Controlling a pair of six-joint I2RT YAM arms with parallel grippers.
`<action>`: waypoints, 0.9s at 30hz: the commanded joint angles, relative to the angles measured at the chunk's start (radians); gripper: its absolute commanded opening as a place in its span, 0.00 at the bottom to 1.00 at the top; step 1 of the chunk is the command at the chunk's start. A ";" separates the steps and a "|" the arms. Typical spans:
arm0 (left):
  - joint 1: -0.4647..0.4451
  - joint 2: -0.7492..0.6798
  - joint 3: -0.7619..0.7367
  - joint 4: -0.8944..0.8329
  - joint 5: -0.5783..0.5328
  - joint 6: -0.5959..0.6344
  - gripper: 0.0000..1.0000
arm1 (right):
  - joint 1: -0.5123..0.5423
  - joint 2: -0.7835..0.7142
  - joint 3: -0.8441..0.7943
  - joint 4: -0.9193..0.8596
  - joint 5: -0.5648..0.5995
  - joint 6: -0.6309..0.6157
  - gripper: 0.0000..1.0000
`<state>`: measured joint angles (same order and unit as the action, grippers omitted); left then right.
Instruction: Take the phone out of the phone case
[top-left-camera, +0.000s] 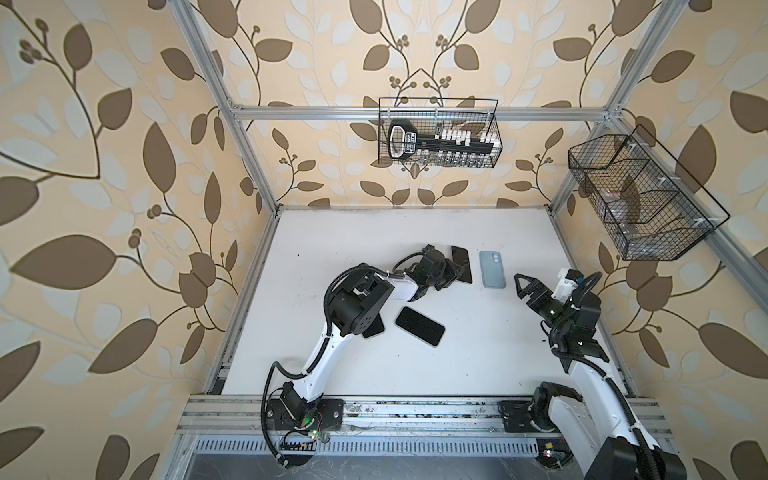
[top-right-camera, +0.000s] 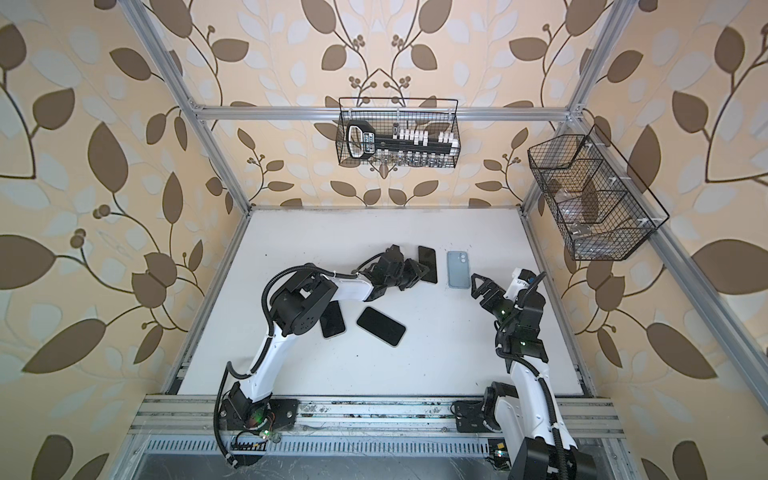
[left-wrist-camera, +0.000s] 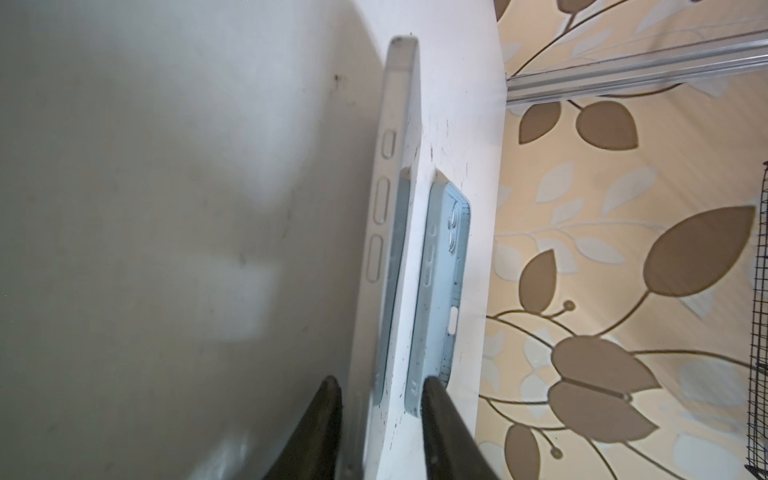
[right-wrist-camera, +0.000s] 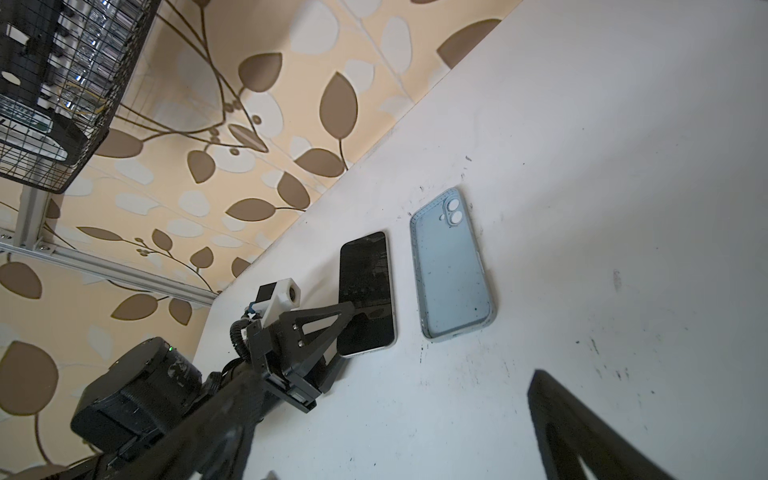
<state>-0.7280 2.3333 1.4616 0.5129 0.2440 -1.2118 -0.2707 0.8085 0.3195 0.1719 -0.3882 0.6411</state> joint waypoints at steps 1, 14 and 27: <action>-0.011 -0.015 -0.009 0.057 -0.025 0.004 0.38 | -0.004 -0.003 -0.013 0.009 -0.019 0.006 1.00; -0.012 -0.054 -0.030 -0.037 -0.049 0.043 0.51 | -0.019 0.037 0.044 -0.055 -0.068 -0.107 1.00; -0.022 -0.103 -0.032 -0.195 -0.125 0.099 0.61 | -0.001 0.074 0.118 -0.181 -0.114 -0.226 0.98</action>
<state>-0.7410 2.2826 1.4429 0.4286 0.1692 -1.1496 -0.2817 0.8761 0.3908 0.0395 -0.4839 0.4812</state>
